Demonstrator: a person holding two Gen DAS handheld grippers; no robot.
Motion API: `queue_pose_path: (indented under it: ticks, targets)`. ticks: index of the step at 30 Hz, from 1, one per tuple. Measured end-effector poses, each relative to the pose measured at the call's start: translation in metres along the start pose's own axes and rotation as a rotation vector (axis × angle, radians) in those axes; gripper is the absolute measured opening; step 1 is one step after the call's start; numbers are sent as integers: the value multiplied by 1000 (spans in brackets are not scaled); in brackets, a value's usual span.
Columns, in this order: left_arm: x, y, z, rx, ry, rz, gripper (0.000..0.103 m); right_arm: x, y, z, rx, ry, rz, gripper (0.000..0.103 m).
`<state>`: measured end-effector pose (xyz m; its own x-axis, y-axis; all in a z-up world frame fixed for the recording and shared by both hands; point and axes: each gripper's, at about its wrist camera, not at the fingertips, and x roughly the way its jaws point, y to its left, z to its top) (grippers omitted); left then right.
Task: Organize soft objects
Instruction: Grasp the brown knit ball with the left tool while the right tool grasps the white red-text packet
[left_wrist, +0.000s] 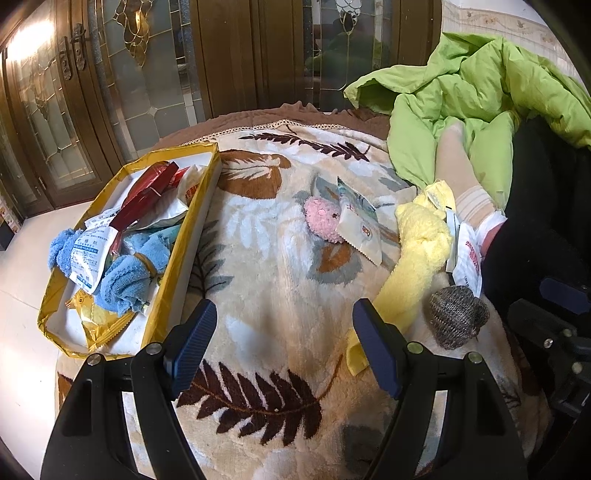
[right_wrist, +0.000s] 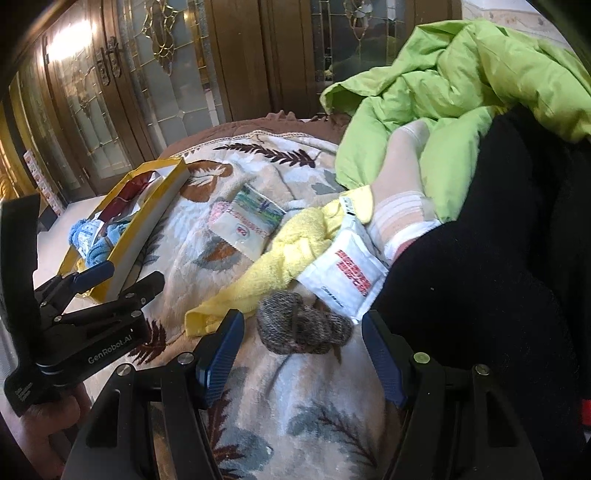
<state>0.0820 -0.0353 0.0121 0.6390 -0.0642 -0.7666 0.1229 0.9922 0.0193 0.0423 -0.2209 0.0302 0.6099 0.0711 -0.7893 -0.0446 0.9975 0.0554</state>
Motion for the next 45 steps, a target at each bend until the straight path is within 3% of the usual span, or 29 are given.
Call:
queue_pose_path:
  ticks: [11,19,21,28,34,38,45]
  targets:
    - [6,2,1,7,14,-27,76,0,-26,-9,69,48,58,68]
    - [14,-18,6,65,51,-159,76,19,-37,-25,115,155,125,68]
    - [16,-29,4,83,78,-229,76,23,-39,-24,120,168,124,68]
    - [21,-61,0,125,125,-294,76,7,-71,-2,281,110,218,68]
    - [33,-85,-3,174,160,-294,76,-2,-77,14,267,69,201,68]
    - [46,-96,-4,155,213,-353,76,11,-77,21,258,96,204,68]
    - [61,-112,3,102,248,-388,76,24,-77,48,203,99,137,68]
